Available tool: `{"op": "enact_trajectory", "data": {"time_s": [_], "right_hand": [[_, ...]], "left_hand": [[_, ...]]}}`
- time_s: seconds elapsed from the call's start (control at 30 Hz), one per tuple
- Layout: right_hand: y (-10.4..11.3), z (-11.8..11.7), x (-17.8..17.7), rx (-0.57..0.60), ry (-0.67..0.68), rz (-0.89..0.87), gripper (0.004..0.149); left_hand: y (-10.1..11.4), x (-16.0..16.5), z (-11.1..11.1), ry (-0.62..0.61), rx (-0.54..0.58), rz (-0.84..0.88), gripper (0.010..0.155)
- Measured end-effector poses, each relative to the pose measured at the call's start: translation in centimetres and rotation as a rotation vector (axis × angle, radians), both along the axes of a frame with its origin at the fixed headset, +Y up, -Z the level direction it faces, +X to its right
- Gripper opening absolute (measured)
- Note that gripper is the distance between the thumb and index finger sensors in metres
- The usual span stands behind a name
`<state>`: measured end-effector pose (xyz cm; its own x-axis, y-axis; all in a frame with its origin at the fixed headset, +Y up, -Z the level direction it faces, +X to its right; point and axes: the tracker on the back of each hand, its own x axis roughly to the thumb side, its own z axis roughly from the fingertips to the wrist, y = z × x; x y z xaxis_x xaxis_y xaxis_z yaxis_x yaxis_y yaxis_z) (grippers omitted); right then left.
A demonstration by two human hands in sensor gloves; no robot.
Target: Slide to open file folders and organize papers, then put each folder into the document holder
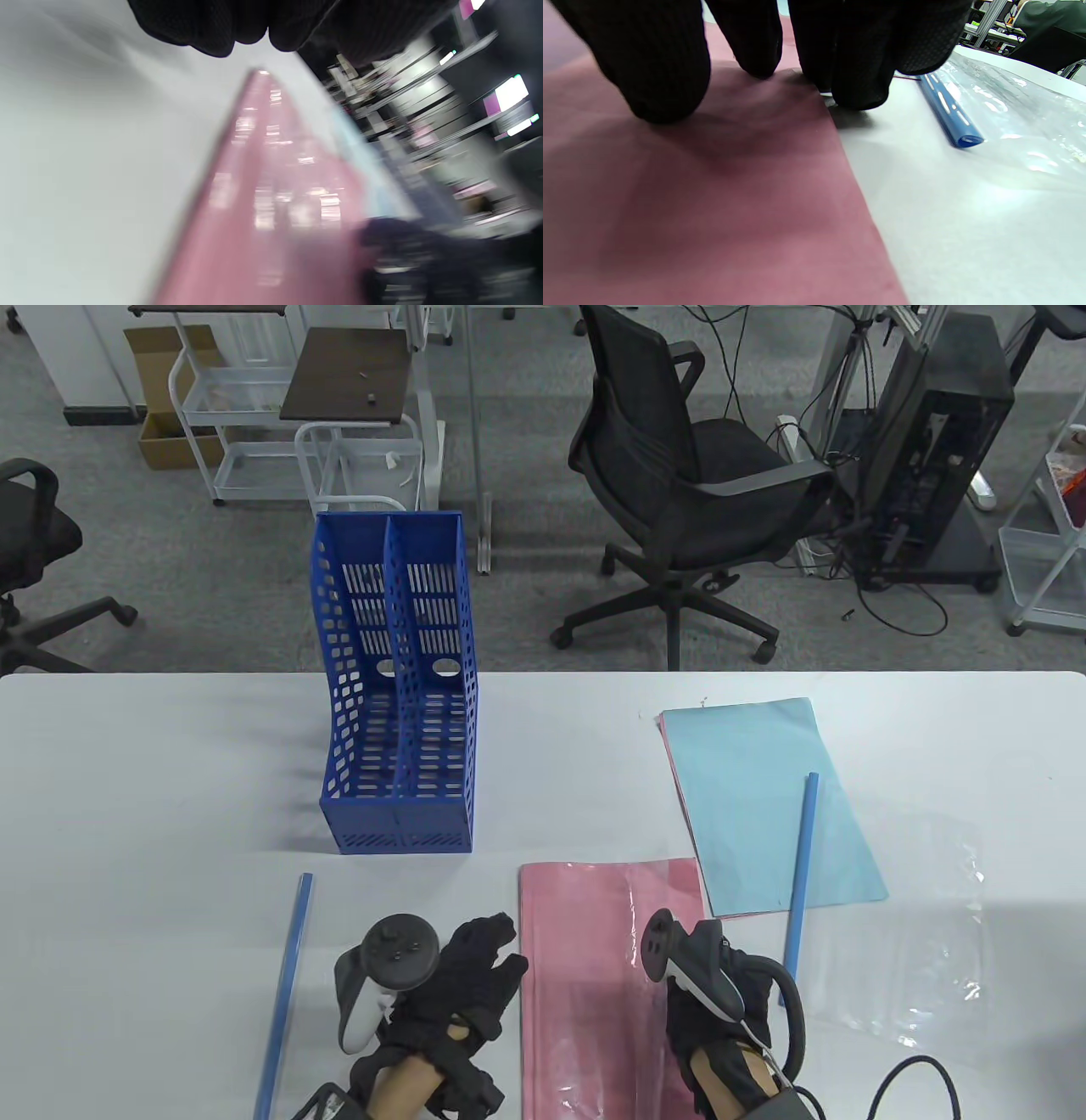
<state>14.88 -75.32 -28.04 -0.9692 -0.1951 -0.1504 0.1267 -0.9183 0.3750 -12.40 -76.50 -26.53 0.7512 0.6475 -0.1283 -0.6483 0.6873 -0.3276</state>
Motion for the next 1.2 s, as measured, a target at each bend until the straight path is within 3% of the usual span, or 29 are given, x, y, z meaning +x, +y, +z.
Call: {"op": "enact_trajectory", "data": {"time_s": [0.13,0.27,0.53,0.67,0.77,0.83,0.9,1.0,1.2], "right_hand": [[0.0,0.0,0.0,0.000,0.003,0.004,0.075],[0.0,0.0,-0.1,0.003,0.005,0.008,0.074],[-0.1,0.0,-0.2,0.009,0.022,0.016,0.074],[-0.1,0.0,-0.2,0.008,0.026,0.016,0.074],[-0.1,0.1,-0.3,0.007,0.025,0.020,0.074],[-0.1,0.2,-0.4,0.008,0.021,0.027,0.074],[-0.1,0.2,-0.4,0.007,0.018,0.026,0.074],[-0.1,0.2,-0.3,0.006,0.017,0.023,0.074],[-0.1,0.1,0.0,0.008,0.027,-0.013,0.075]], "left_hand": [[-0.4,4.6,-1.7,0.020,-0.098,-0.463,0.072],[-0.7,7.6,-3.2,0.087,-0.074,-0.634,0.073],[-1.1,7.0,-4.8,0.283,-0.203,-0.392,0.069],[-0.9,5.3,-4.6,0.269,-0.169,-0.315,0.058],[-1.1,3.9,-4.1,0.234,-0.140,-0.091,0.049],[-1.9,3.2,-3.5,0.185,-0.234,0.152,0.047],[-2.3,3.0,-3.0,0.148,-0.299,0.275,0.049],[-2.7,3.2,-2.5,0.066,-0.356,0.317,0.052],[-3.0,2.1,-1.9,0.115,-0.261,0.358,0.048]]}}
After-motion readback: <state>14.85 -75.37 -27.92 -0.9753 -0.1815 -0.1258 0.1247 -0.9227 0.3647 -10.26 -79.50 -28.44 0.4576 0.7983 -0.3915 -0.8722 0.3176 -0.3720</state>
